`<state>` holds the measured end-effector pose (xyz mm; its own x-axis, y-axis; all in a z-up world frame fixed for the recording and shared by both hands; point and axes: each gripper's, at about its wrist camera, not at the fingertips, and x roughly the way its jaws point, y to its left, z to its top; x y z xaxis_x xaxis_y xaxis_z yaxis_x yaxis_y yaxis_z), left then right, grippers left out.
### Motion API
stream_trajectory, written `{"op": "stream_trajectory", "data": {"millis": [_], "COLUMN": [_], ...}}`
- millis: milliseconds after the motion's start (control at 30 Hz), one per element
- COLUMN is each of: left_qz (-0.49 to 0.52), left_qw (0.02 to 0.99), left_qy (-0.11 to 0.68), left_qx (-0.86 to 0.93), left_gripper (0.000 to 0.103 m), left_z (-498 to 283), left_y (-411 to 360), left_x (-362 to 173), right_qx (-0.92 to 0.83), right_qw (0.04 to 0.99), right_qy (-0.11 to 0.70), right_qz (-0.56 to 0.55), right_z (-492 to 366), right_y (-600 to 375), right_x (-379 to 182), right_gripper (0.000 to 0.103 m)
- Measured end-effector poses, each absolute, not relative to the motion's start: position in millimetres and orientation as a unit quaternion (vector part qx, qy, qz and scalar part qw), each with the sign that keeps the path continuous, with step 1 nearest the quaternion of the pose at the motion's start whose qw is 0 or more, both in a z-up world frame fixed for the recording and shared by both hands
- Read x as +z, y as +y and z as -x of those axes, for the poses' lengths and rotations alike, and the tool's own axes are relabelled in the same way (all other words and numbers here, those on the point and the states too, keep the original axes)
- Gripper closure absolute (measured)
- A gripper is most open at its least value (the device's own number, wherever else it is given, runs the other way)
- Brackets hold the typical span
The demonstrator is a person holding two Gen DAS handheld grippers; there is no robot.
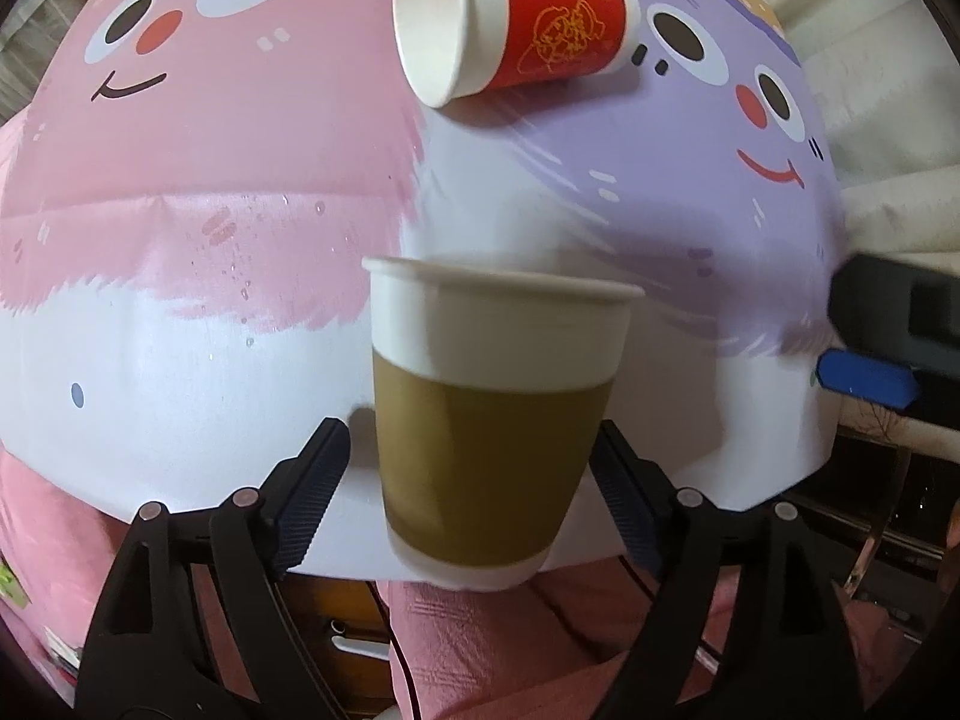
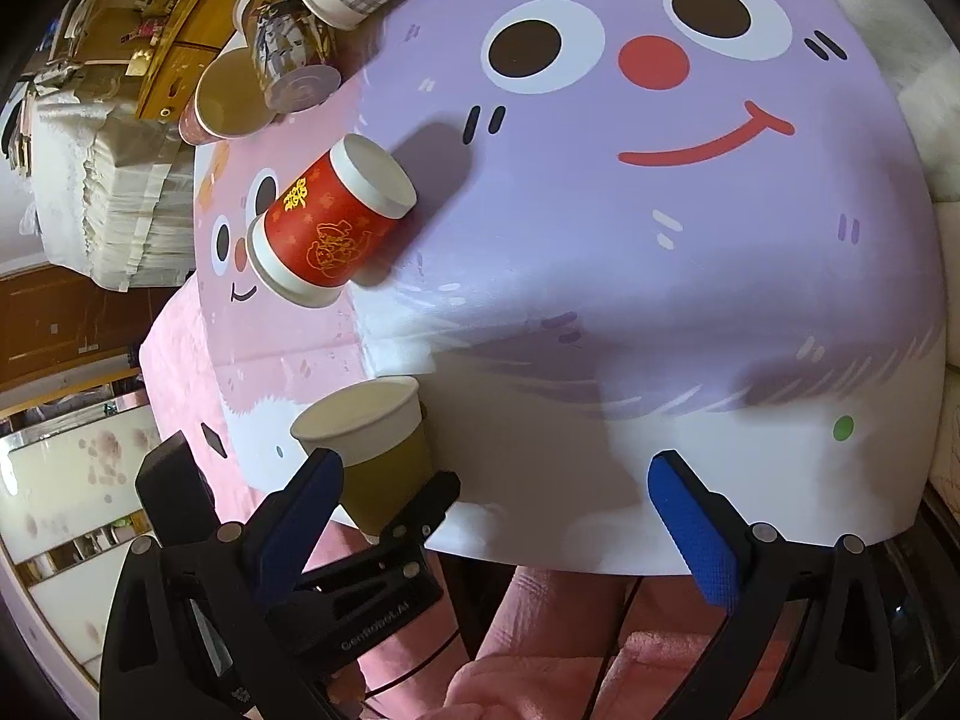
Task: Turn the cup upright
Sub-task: 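Lift the brown-sleeved cup with the left tool and carry it toward the right tool, then grasp the brown-sleeved cup with the right tool while the left tool releases it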
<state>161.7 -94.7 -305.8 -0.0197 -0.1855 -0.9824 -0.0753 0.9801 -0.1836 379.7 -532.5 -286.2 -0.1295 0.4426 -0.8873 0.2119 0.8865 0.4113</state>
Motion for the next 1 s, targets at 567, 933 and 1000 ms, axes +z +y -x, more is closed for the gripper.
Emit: {"op": "stream_trajectory", "data": {"millis": [567, 933, 1000], "left_qz": [0.114, 0.093, 0.087], "left_qw": [0.700, 0.686, 0.681], "left_qy": [0.704, 0.722, 0.727], "left_qx": [-0.028, 0.000, -0.005], "left_gripper": [0.022, 0.022, 0.022], "left_z": [-102.8, -102.8, -106.7], "left_y": [-86.2, -73.5, -73.7], "left_x": [-287.9, -283.8, -283.1], "right_qx": [0.082, 0.081, 0.080], "right_qw": [0.613, 0.624, 0.638], "right_qy": [0.750, 0.750, 0.743], "right_qz": [-0.236, -0.203, -0.187], "right_z": [-357.9, -332.8, -327.8], "right_y": [-508.7, -456.4, -445.7], "right_x": [-300.4, -315.7, -315.3], "right_gripper": [0.000, 0.000, 0.000]}}
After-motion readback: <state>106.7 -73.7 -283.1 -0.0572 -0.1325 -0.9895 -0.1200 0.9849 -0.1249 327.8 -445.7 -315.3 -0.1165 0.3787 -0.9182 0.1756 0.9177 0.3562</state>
